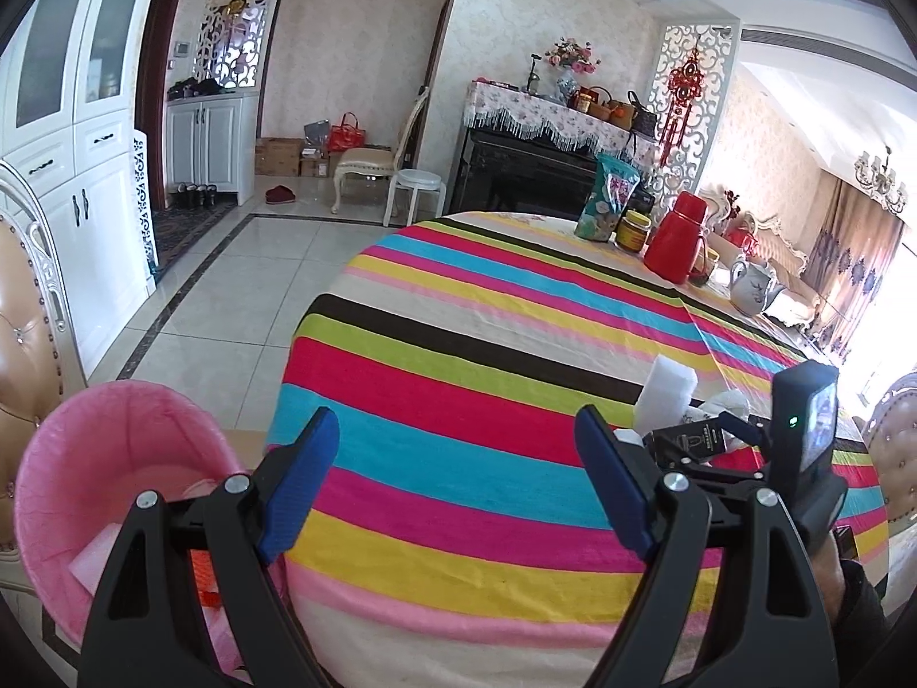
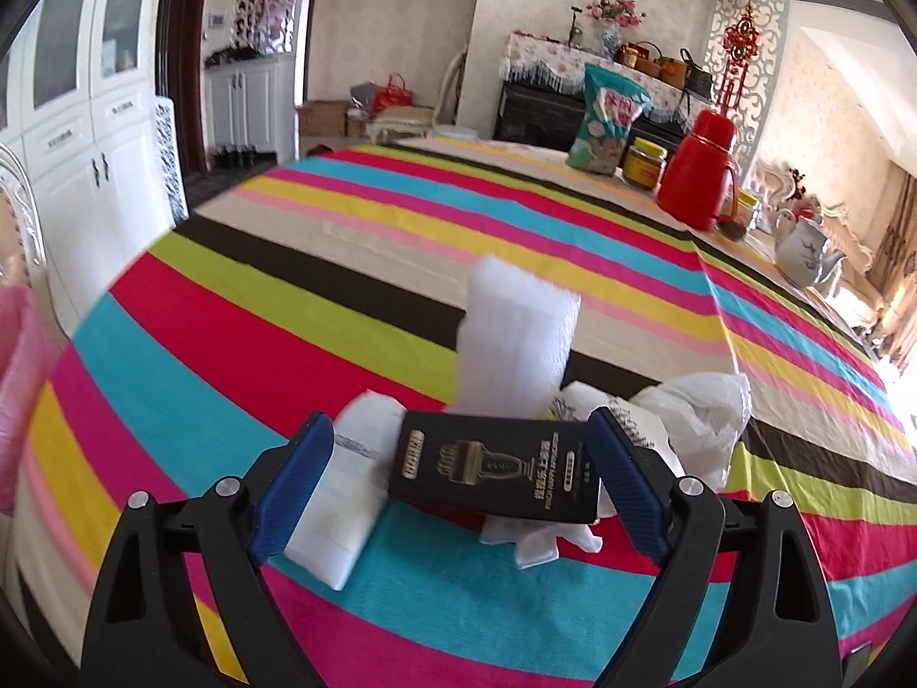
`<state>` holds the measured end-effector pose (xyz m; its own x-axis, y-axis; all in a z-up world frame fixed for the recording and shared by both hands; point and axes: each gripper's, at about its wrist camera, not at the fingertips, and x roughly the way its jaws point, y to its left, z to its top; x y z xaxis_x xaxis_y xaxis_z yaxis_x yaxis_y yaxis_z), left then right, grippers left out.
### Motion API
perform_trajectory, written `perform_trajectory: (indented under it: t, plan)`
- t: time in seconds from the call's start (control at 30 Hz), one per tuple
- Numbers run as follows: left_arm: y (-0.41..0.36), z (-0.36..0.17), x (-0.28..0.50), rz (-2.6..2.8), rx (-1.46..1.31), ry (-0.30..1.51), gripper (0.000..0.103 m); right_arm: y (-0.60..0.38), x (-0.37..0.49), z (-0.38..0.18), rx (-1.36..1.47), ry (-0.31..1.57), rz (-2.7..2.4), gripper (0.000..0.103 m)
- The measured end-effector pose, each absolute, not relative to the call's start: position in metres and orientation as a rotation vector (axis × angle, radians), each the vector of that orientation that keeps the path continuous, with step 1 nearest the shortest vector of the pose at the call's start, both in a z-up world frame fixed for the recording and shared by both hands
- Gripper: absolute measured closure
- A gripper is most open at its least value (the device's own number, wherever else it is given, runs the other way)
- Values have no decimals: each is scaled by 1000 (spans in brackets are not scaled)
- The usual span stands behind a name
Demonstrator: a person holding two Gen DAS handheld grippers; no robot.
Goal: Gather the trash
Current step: 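Move both open tools back over the table, then grasp the black DORMI box with the right tool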
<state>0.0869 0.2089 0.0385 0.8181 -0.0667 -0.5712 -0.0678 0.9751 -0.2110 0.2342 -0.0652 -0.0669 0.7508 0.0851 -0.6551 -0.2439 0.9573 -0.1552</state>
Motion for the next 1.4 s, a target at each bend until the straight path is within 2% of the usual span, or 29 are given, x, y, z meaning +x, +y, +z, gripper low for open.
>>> perform_trajectory:
  t: [0.47, 1.4]
  plan:
    - [201, 25, 101, -38, -234, 638, 22, -105, 241, -83, -194, 734, 112, 19]
    - [143, 7, 131, -157, -203, 684, 22, -190, 199, -84, -98, 811, 78, 19]
